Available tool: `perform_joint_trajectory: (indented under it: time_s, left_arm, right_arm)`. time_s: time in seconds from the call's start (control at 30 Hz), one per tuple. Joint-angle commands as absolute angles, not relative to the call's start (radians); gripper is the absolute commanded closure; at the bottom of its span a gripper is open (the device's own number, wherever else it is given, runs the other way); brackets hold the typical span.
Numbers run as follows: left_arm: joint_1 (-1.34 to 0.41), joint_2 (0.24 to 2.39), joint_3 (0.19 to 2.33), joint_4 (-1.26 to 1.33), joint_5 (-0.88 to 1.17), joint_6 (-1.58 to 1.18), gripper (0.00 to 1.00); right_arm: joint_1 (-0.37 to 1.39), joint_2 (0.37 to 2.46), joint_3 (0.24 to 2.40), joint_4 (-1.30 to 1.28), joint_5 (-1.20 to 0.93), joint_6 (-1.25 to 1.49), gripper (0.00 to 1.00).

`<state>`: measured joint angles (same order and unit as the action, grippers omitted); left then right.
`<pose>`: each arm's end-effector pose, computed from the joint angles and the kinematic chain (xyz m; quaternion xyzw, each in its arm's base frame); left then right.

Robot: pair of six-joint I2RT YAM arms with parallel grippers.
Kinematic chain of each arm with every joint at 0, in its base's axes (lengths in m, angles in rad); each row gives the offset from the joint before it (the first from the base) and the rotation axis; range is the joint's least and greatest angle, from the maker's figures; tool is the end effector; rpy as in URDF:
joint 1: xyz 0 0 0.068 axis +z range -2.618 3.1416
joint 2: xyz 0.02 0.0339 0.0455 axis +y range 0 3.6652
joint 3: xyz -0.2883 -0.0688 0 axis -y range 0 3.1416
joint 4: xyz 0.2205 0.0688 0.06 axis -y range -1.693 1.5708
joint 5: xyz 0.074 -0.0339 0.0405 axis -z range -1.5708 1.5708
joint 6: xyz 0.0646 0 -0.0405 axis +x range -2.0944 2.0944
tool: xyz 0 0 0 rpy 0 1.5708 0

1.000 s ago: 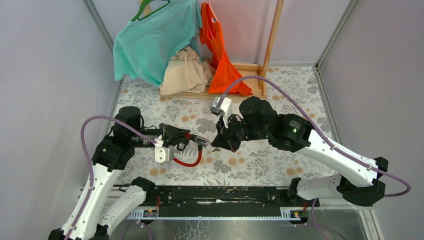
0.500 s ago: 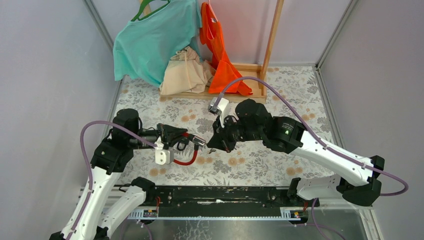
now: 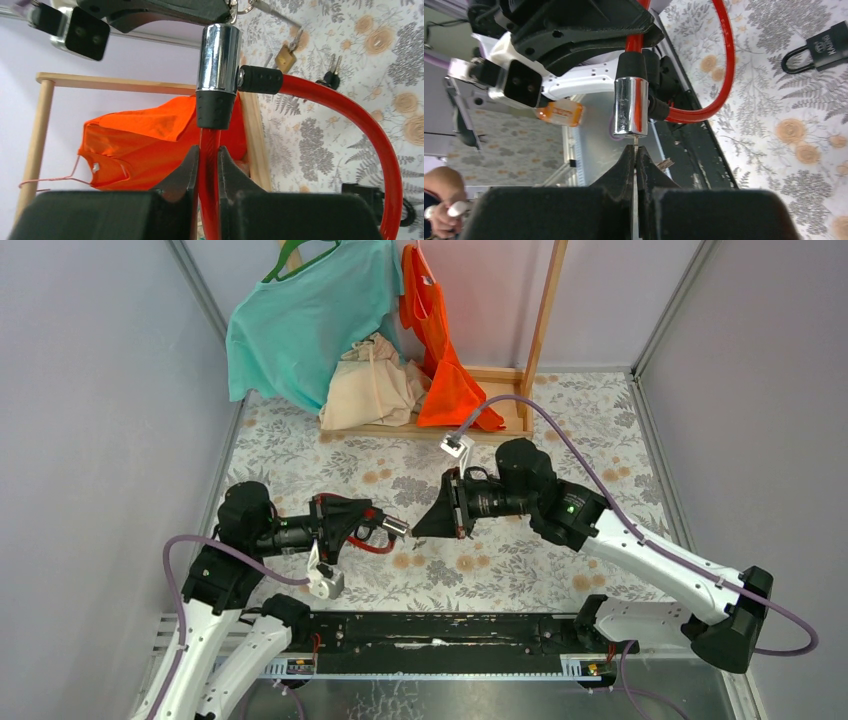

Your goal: Unlock with the key

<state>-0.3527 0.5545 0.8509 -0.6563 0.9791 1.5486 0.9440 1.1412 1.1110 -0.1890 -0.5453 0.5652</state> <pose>0.0483 -0.0749 0.3483 0.7461 0.2039 -0.0368 0.6328 0.1185 0.2207 0.4008 -0.3069 0.7062 0.5657 0.2950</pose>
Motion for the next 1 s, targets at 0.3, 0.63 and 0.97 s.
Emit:
perform_joint_trajectory:
  time_s: [0.3,0.63,0.97]
  left_arm:
    - [-0.368,0.516,0.800,-0.425,0.998,1.603,1.00]
    - [-0.368,0.489,0.738,-0.215,0.904,1.537,1.00]
    - [-0.369,0.649,0.874,-0.256,0.784,1.045,1.00]
  right_arm:
    - [0.803,1.090,0.981,0.193,-0.737,0.906,1.00]
    - [0.756,1.098,0.892,0.325,-0.821,1.077,1.00]
    - [0.751,1.031,1.070,-0.123,-0.556,0.729,0.00]
